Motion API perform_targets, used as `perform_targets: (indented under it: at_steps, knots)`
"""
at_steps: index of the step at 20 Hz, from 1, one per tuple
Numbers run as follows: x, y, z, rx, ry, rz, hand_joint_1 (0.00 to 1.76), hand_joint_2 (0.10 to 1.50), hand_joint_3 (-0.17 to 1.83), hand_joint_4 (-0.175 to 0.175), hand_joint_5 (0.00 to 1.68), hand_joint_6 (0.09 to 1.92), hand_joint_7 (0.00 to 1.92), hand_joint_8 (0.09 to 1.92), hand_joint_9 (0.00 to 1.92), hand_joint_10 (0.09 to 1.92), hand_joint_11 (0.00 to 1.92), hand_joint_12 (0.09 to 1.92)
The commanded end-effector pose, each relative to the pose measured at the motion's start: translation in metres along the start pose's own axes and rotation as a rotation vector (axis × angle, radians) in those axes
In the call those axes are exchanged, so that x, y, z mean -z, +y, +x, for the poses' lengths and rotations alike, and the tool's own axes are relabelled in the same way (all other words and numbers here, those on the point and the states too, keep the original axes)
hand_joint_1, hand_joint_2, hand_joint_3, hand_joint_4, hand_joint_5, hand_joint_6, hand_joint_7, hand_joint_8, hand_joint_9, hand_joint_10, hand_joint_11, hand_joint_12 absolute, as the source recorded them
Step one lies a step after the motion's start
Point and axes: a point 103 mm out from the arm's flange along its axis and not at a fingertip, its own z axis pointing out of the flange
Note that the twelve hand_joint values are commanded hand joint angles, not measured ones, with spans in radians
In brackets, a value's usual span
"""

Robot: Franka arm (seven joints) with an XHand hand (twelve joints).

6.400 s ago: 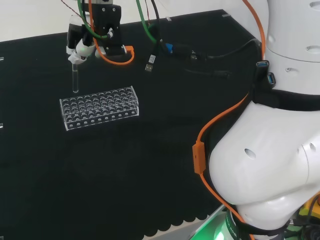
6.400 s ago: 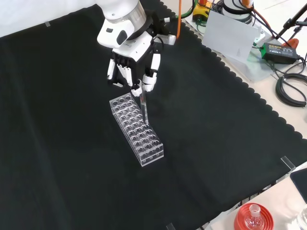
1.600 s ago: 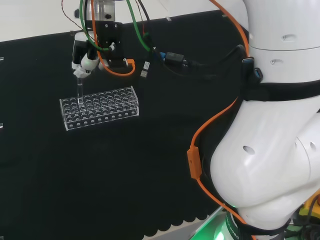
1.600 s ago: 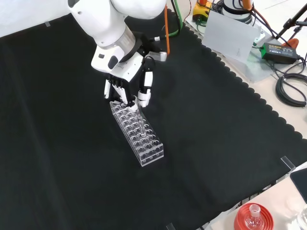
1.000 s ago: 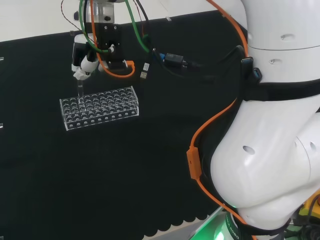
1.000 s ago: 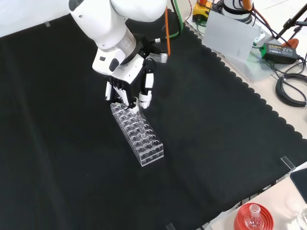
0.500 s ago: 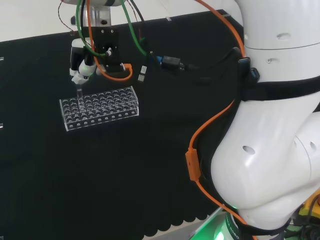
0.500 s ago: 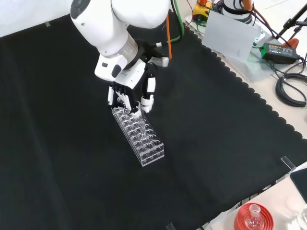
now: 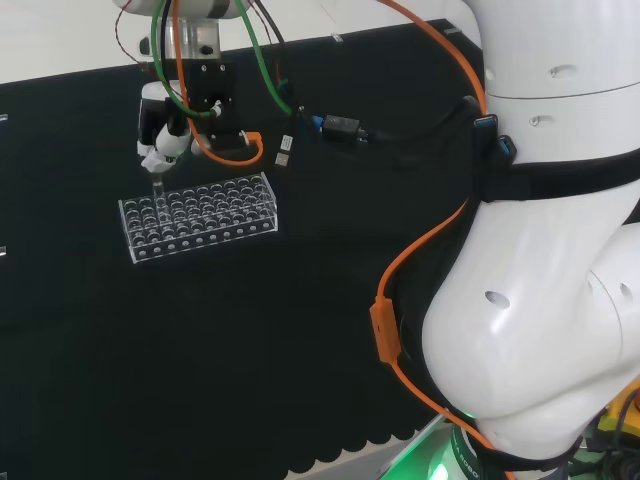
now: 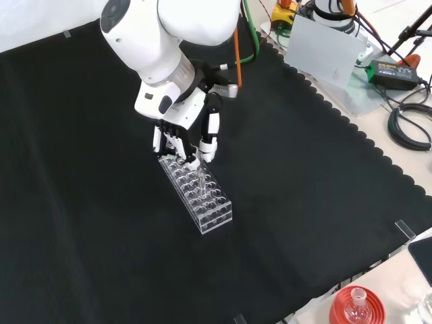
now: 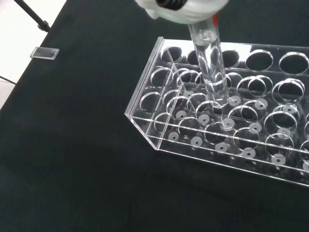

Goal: Put the test tube back in the rack.

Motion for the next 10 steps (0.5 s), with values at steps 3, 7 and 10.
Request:
perform_targets:
  at_steps: [3,7,10]
  knots:
    - [-0.0039,0.0011,-0.0002,0.004,0.003,-0.001,1.43,1.02,-0.17,-0.175,1.38,0.30,1.49,0.42,1.43,0.09,0.55,1.32]
    - [-0.0090,0.0023,-0.0008,0.004,0.001,-0.001,1.43,1.02,-0.17,-0.175,1.38,0.30,1.49,0.42,1.43,0.09,0.55,1.32]
    - [-0.0124,0.0023,-0.0024,0.001,0.002,0.001,1.43,1.02,-0.17,-0.175,1.38,0.30,1.49,0.42,1.43,0.09,0.55,1.32]
